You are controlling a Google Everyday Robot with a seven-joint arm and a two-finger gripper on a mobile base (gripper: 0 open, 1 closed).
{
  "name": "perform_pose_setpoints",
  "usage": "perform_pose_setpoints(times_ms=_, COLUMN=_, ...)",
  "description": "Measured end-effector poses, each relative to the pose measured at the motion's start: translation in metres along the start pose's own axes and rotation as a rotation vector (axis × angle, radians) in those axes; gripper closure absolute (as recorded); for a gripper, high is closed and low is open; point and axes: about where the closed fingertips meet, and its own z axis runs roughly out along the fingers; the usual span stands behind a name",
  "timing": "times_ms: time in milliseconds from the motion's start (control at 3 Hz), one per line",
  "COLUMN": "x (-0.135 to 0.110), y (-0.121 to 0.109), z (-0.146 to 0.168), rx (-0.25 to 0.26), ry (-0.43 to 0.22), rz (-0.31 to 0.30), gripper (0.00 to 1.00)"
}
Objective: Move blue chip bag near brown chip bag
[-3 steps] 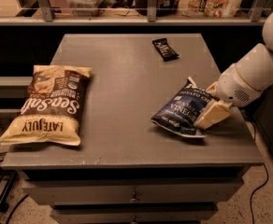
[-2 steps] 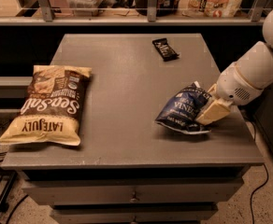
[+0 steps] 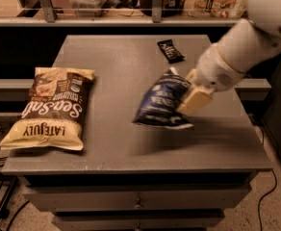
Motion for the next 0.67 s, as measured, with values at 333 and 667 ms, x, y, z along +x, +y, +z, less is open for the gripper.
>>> perform_pose_setpoints(times_ms=333, x=-0.09, y=0.0, z=-0.018, rx=0.01, ry=-0.076, rz=-0.173, gripper=1.0)
perform_pose_setpoints(times_ms=667, x=-0.105, y=-0.002, z=-0.02, rx=0.018, ry=-0.098, rz=-0.19, gripper=1.0)
